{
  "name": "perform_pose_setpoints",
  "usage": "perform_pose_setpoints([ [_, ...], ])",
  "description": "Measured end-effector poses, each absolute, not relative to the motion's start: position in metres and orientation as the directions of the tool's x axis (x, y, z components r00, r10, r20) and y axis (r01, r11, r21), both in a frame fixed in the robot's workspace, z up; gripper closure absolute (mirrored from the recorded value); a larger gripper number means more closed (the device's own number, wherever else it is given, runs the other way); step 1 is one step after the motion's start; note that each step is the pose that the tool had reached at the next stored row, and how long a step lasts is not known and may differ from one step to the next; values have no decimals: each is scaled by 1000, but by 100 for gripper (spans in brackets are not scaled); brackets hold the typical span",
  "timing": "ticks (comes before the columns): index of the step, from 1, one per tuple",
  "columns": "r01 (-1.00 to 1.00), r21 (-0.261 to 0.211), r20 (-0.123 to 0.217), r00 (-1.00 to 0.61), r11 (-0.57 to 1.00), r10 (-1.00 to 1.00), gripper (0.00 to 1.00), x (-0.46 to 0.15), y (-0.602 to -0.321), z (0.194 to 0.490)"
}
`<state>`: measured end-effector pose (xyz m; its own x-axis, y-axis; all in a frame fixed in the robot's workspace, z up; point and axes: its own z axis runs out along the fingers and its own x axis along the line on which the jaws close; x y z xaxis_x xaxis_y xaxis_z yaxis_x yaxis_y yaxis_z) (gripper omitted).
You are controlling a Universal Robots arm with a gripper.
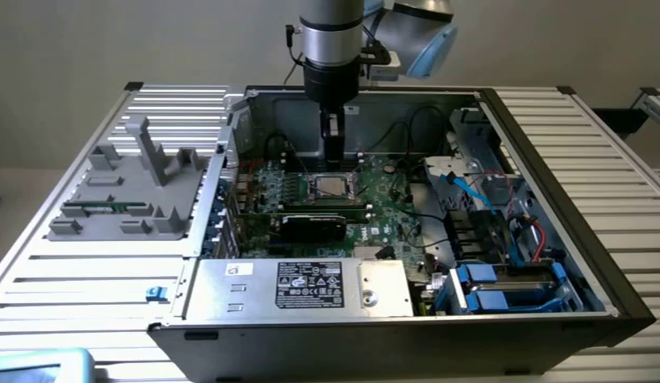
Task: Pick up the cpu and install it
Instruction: 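Place the cpu into insertion slot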
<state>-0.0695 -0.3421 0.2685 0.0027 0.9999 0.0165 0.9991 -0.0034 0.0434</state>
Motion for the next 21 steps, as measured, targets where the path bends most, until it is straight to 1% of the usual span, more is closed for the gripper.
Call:
perform_pose_setpoints([
  [1, 999, 43, 16, 3, -3, 1000, 39, -69, -342, 269],
  [3, 999, 44, 17, 3, -4, 1000, 52, -68, -342, 270],
  [4, 999, 44, 17, 3, -3, 1000, 52, -68, -343, 271],
  [8, 999, 44, 17, 3, -4, 1000, 76, -65, -343, 274],
  [9, 999, 44, 17, 3, -4, 1000, 76, -65, -343, 274],
  [10, 999, 44, 17, 3, -4, 1000, 82, -65, -343, 275],
  [11, 999, 43, 17, 3, -4, 1000, 82, -64, -343, 276],
  [12, 999, 43, 17, 3, -3, 1000, 87, -64, -343, 278],
  [13, 999, 43, 17, 3, -3, 1000, 89, -63, -343, 280],
  [21, 999, 41, 17, 3, -4, 1000, 89, -58, -344, 285],
])
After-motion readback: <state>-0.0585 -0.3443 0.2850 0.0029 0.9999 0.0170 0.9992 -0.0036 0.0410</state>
